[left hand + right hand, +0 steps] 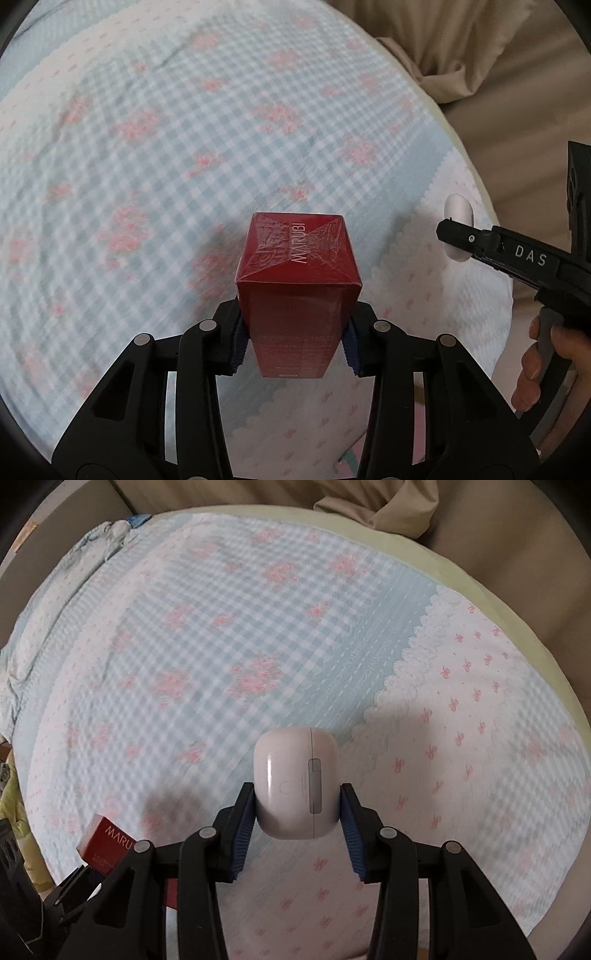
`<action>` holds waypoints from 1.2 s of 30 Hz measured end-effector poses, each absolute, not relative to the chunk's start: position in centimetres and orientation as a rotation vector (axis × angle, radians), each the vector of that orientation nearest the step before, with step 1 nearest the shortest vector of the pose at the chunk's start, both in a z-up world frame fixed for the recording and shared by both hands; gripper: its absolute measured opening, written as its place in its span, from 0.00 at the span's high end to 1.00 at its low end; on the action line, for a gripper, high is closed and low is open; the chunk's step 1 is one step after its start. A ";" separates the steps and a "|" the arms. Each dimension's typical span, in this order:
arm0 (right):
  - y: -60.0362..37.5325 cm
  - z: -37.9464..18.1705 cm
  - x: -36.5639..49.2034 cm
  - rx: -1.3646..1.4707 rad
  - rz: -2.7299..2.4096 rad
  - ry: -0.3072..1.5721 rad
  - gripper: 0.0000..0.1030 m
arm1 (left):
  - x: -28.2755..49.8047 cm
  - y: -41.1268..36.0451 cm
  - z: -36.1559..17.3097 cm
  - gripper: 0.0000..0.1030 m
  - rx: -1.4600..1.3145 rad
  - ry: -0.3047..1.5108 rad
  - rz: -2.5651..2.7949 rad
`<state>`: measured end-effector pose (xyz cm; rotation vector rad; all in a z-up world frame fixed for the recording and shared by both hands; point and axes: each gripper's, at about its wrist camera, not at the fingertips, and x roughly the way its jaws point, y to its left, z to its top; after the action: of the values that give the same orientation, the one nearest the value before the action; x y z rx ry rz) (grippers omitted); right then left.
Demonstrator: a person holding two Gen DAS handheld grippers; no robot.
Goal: Organize rigid objects
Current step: 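Lift and carry the red box over the pink box while the right carries the earbud case there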
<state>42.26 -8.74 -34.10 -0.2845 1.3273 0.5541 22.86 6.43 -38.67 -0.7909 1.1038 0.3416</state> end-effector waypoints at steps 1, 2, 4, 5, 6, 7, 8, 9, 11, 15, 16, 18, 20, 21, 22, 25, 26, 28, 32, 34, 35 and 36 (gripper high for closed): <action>-8.8 -33.6 41.9 -0.272 0.554 1.324 0.60 | 22.2 6.5 -37.8 0.63 -0.788 1.100 0.343; -9.0 -33.1 41.8 -0.260 0.552 1.321 0.60 | 22.0 6.5 -37.2 0.63 -0.788 1.095 0.345; -9.2 -31.8 40.6 -0.221 0.548 1.312 0.60 | 21.4 6.3 -35.5 0.63 -0.775 1.082 0.337; -9.5 -31.1 40.0 -0.203 0.546 1.308 0.60 | 21.3 6.2 -34.8 0.63 -0.763 1.079 0.333; -9.6 -30.4 39.5 -0.186 0.543 1.303 0.60 | 21.3 6.0 -33.8 0.63 -0.744 1.076 0.327; -9.8 -29.4 38.8 -0.169 0.538 1.297 0.60 | 21.1 5.7 -32.6 0.63 -0.725 1.069 0.317; -10.3 -28.3 38.0 -0.153 0.532 1.289 0.60 | 21.1 5.5 -31.7 0.63 -0.711 1.063 0.310; -10.8 -27.3 37.3 -0.140 0.525 1.281 0.60 | 20.6 5.1 -30.3 0.63 -0.691 1.057 0.294; -12.0 -25.6 36.0 -0.122 0.504 1.262 0.60 | 20.2 4.4 -28.2 0.63 -0.664 1.046 0.259; -15.4 -21.3 33.3 -0.073 0.471 1.219 0.60 | 19.5 2.2 -23.6 0.63 -0.562 1.030 0.182; -16.5 -20.1 32.5 -0.064 0.459 1.205 0.60 | 19.2 1.5 -22.4 0.63 -0.545 1.026 0.157; -18.5 -18.4 31.2 -0.053 0.437 1.183 0.60 | 18.9 0.1 -20.4 0.63 -0.517 1.020 0.107; -20.8 -16.8 29.7 -0.040 0.410 1.166 0.60 | 18.6 -1.2 -19.1 0.63 -0.493 1.013 0.071; -21.7 -16.3 29.1 -0.035 0.400 1.160 0.60 | 18.4 -2.1 -18.5 0.63 -0.480 1.011 0.051; -22.9 -15.7 28.3 -0.028 0.386 1.154 0.60 | 18.4 -3.2 -17.8 0.63 -0.469 1.009 0.028; -26.6 -14.4 26.1 -0.012 0.338 1.134 0.60 | 18.4 -6.3 -16.5 0.63 -0.444 1.003 -0.032; -28.0 -14.1 25.3 -0.004 0.321 1.130 0.60 | 18.1 -7.3 -16.1 0.63 -0.435 1.003 -0.049; -30.7 -13.8 23.9 0.014 0.286 1.127 0.60 | 18.1 -9.7 -15.7 0.63 -0.417 1.007 -0.094; -35.6 -14.5 21.4 0.060 0.217 1.143 0.60 | 18.3 -13.7 -15.9 0.63 -0.390 1.028 -0.154; -37.5 -15.2 20.2 0.078 0.185 1.155 0.60 | 18.6 -16.0 -16.6 0.63 -0.376 1.053 -0.190; -38.6 -15.7 19.6 0.089 0.167 1.164 0.60 | 18.8 -16.8 -17.0 0.63 -0.371 1.062 -0.202; -39.4 -16.1 19.2 0.095 0.155 1.170 0.60 | 19.0 -18.0 -17.4 0.63 -0.362 1.076 -0.220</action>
<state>19.17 -39.35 -16.06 0.0953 1.1705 0.1554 18.98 -18.02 -17.43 -0.3620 1.0764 -0.2205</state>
